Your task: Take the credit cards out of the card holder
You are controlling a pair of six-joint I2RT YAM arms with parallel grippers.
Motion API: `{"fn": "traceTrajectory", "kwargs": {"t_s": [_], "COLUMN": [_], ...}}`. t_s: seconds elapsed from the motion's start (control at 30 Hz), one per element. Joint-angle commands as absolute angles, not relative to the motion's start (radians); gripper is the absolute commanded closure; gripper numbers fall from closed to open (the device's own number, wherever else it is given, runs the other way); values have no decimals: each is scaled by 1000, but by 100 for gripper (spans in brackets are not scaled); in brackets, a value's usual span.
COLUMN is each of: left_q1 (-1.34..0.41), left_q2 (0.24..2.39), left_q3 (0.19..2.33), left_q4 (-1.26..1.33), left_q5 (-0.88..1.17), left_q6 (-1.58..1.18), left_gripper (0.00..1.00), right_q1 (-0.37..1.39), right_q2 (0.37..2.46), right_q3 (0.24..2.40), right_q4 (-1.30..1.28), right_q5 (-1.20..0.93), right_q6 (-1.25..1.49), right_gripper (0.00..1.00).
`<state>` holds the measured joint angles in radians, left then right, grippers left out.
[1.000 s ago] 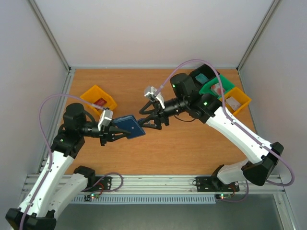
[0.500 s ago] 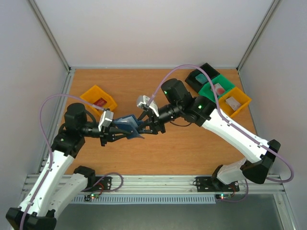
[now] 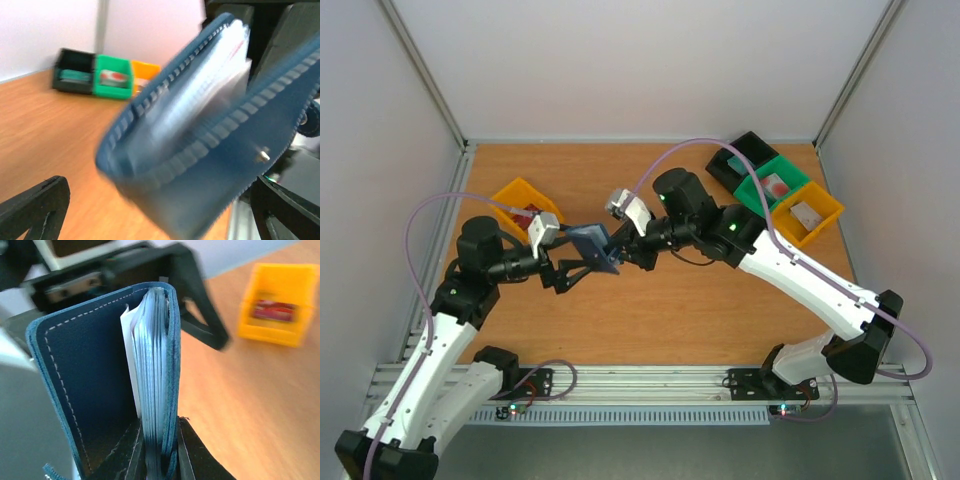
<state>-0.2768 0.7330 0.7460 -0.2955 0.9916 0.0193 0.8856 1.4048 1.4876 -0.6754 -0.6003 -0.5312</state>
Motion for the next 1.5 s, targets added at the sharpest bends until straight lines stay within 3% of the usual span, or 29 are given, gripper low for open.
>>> {"fn": "traceTrajectory", "kwargs": {"t_s": [0.0,0.1,0.17,0.5,0.8,1.0,1.13,1.2,1.37,1.47], "left_q1": [-277,-275,-276,-277,-276,-276,-275,-276,-277,-276], "left_q2": [716,709,719,762,756,748,729,725,723,719], "left_q3": [712,695,687,680,690,693,675,666,643,643], "left_q4": [-177,-151,-140,-16,-92,-163,-161,-175,-163,-133], "left_q5": [712,750,735,659,518,536,593,607,638,675], "left_q6": [-80,-120,-192,-391,-433,-368,-359,-353,-342,-333], "left_gripper": [1,1,1,1,3,45,59,59,45,44], "right_q1": [907,974,1026,1146,1155,1148,1090,1049,946,923], "right_q2": [1390,1446,1483,1589,1560,1484,1424,1392,1321,1308], "right_q3": [1517,1602,1640,1729,1690,1621,1583,1551,1464,1444], "right_q4": [-674,-793,-820,-809,-773,-714,-711,-688,-576,-536], "right_q5": [-91,379,528,559,453,285,109,19,-227,-307], "right_q6": [-348,-288,-297,-392,-468,-532,-500,-468,-357,-342], "right_gripper": [99,99,99,99,99,99,99,99,99,99]}}
